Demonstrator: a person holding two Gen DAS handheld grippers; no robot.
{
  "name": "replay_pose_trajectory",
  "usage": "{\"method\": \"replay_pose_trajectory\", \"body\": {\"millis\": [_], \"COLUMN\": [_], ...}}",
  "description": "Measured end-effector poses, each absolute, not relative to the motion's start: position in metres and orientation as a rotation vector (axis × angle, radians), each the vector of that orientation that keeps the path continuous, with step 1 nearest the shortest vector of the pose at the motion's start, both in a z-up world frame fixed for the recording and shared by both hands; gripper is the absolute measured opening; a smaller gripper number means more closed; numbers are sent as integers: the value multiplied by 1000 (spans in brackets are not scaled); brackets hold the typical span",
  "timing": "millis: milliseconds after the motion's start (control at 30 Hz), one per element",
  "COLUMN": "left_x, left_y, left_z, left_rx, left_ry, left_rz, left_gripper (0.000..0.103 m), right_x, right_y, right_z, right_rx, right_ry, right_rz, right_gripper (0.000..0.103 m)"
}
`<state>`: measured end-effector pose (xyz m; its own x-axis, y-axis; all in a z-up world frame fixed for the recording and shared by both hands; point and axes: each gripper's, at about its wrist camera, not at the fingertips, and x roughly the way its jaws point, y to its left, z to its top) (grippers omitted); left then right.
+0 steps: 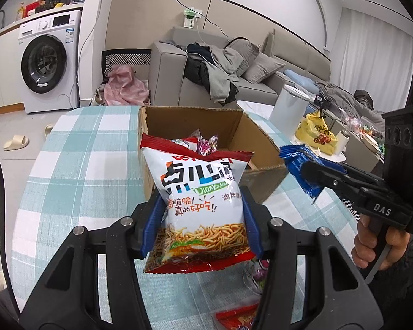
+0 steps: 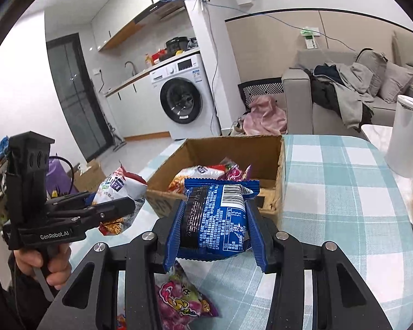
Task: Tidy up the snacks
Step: 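Lift both held packs and carry them over the cardboard box, then open both tools to drop the packs into the box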
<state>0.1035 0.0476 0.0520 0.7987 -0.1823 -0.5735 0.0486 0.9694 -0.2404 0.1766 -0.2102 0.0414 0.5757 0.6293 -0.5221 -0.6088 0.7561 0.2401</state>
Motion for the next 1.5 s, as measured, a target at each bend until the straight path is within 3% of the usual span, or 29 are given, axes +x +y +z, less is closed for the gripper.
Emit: {"method": "replay_pose_trajectory", "body": {"millis": [700, 1500], "left_x": [169, 233], "left_y": [43, 27], "left_z": [71, 37], "left_rx": [-205, -180], "left_ry": [626, 663], "left_rz": [-71, -59], "left_gripper": [50, 50], "right_x": [214, 257], "right_y": [-200, -186], "right_z": [56, 40], "right_rx": [132, 183], "right_ry": [647, 701], "right_rz": [709, 679], "right_gripper": [45, 44]}}
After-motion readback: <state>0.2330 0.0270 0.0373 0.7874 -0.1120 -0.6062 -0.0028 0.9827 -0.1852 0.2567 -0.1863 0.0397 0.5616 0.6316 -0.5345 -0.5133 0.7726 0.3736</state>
